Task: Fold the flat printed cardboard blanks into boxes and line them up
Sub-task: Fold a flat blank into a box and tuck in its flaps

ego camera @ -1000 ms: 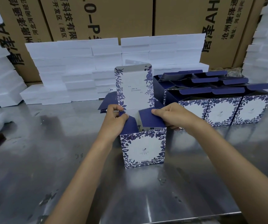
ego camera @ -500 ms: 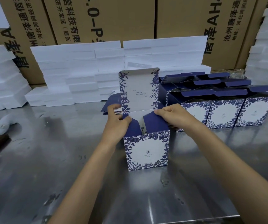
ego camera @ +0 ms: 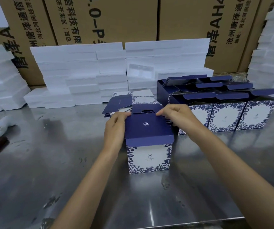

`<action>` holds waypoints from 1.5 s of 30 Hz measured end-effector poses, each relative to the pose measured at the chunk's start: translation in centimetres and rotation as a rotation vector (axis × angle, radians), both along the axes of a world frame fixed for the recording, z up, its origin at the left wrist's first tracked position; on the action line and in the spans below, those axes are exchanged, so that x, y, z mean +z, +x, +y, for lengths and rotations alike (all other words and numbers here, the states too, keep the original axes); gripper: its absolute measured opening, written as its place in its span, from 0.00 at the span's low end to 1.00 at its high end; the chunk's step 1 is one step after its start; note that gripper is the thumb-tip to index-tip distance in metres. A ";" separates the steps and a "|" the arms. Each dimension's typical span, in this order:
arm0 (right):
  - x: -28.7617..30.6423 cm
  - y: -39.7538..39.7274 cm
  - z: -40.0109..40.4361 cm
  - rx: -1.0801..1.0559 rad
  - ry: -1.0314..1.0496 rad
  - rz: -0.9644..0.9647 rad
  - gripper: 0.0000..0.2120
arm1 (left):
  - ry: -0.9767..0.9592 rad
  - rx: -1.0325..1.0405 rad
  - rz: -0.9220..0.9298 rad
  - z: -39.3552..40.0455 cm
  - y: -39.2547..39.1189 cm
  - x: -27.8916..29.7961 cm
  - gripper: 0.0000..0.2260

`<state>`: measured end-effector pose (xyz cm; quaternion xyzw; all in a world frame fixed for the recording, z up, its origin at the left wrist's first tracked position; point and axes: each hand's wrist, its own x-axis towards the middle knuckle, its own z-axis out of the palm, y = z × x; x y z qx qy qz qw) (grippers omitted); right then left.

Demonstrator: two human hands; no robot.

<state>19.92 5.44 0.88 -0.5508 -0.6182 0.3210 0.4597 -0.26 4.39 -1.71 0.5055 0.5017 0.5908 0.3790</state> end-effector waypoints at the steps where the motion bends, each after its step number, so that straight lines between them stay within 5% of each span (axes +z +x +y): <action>1: 0.1 -0.1 0.2 -0.001 0.005 -0.032 0.12 | -0.021 -0.023 0.030 0.3 -0.1 0.2 0.08; 10: 1.1 -4.1 2.4 0.037 -0.030 -0.268 0.08 | -0.121 -0.097 0.490 2.1 1.3 3.0 0.06; 26: 0.3 -4.2 2.4 0.079 -0.019 -0.405 0.08 | -0.142 -0.121 0.379 2.3 1.7 2.4 0.07; 33: 0.4 -4.2 2.1 0.027 -0.043 -0.456 0.08 | -0.168 -0.075 0.464 2.0 1.6 2.6 0.07; 39: 0.6 -4.4 1.7 -0.076 -0.090 -0.617 0.10 | -0.206 0.041 0.743 1.5 2.0 3.2 0.14; 45: 0.6 -4.4 1.1 -0.178 -0.067 -0.670 0.06 | -0.027 0.076 0.697 1.4 1.6 2.6 0.08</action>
